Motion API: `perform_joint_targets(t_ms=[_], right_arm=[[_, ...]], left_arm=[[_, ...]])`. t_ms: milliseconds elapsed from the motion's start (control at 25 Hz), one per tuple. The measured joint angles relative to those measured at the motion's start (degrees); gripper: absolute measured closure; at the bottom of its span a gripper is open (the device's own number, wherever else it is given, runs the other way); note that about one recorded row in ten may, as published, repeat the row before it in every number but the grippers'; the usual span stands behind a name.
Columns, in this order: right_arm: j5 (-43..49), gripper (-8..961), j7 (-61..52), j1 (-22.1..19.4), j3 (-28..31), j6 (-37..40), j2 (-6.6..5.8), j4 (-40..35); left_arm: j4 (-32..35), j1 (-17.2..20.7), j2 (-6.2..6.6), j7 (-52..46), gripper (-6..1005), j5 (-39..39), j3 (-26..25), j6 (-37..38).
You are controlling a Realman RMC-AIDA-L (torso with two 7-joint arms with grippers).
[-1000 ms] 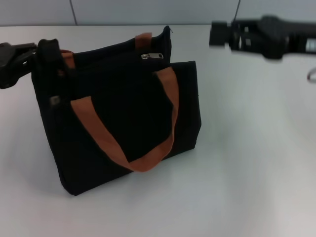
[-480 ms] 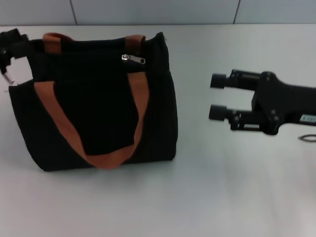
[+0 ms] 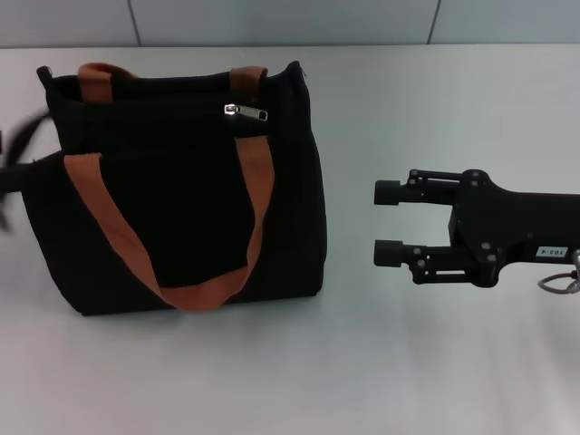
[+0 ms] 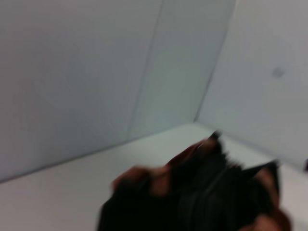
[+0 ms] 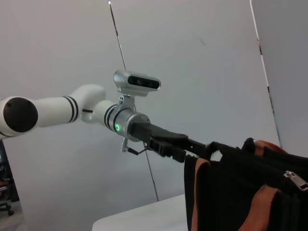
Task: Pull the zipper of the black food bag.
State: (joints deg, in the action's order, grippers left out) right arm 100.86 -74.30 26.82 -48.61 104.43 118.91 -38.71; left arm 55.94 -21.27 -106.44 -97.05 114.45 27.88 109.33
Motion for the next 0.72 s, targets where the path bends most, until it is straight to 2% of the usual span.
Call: perform_joint_targets(t_ms=[80, 160, 280, 320, 400, 440, 480, 560, 720], right_arm=[[0.03, 202, 0.02, 0.03, 0.01, -0.07, 0.00, 0.06], [0.18, 196, 0.15, 0.15, 0.01, -0.23, 0.00, 0.16], [0.47, 187, 2.09, 0.28, 0.01, -0.52, 0.03, 0.77], [0.47, 184, 3.46, 0.28, 0.01, -0.68, 0.06, 1.34], [0.39, 179, 6.18, 0.48, 0.05, -0.86, 0.13, 3.10], [0.36, 176, 7.17, 0.69, 0.06, -0.99, 0.14, 4.02], [0.35, 173, 7.91, 1.18, 0.09, -1.46, 0.16, 5.02], [0.35, 167, 8.26, 2.09, 0.10, -2.96, 0.16, 6.70], [0.96, 156, 9.41, 4.69, 0.08, -6.00, 0.18, 10.83]], left_arm=[[0.00, 0.00, 0.00, 0.00, 262, 0.00, 0.00, 0.00], [3.55, -0.01, 0.67, -0.25, 228, 5.07, -2.92, 0.10], [3.47, -0.03, 0.78, 0.77, 194, 4.43, -4.46, 0.83], [1.35, 0.37, -0.21, 5.73, 194, -1.26, -7.26, 3.90], [-0.82, 1.59, -1.78, 11.19, 194, -7.99, -7.27, 5.56], [-1.65, 2.35, -2.43, 13.66, 194, -11.14, -6.21, 5.93], [-2.77, 3.81, -3.57, 17.59, 194, -16.31, -1.82, 5.93], [-3.38, 4.29, -3.95, 19.09, 194, -18.14, 1.79, 5.96], [-8.47, 4.29, -4.61, 23.73, 194, -20.19, 13.83, 5.93]])
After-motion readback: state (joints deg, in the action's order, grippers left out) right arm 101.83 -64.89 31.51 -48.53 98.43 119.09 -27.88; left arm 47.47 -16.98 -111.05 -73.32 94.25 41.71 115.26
